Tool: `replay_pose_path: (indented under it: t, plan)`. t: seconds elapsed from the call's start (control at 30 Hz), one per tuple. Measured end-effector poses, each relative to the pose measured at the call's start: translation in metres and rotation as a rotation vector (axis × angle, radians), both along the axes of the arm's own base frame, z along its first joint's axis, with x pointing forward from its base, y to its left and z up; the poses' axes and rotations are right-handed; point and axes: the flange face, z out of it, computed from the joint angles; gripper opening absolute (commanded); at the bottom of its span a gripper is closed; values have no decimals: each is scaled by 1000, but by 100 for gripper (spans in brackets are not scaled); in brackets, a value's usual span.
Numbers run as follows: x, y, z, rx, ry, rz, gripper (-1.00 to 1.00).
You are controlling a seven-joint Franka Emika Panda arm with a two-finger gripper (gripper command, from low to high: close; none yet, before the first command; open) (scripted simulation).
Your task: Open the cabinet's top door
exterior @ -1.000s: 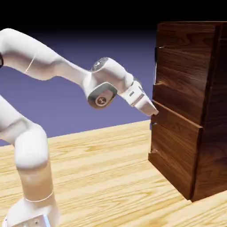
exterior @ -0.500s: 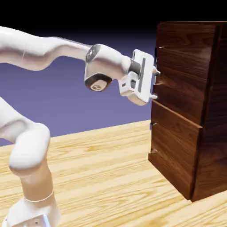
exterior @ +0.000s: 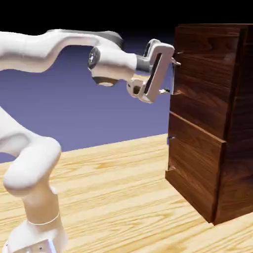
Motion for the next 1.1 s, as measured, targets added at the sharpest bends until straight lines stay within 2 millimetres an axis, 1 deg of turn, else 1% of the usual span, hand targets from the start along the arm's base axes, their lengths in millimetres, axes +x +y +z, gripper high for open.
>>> replay_pose_path:
  t: [0.2,0.43,0.67,0.9,0.97,1.1]
  plan:
    - [3,21,0,271,-82,-60,0]
    - [11,51,-7,591,-165,-108,0]
    - [24,85,-23,914,-230,-139,0]
    - [41,122,-45,1241,-273,-161,0]
    - [43,125,-47,1267,-275,-163,0]
    - [81,124,-47,1265,-275,-164,0]
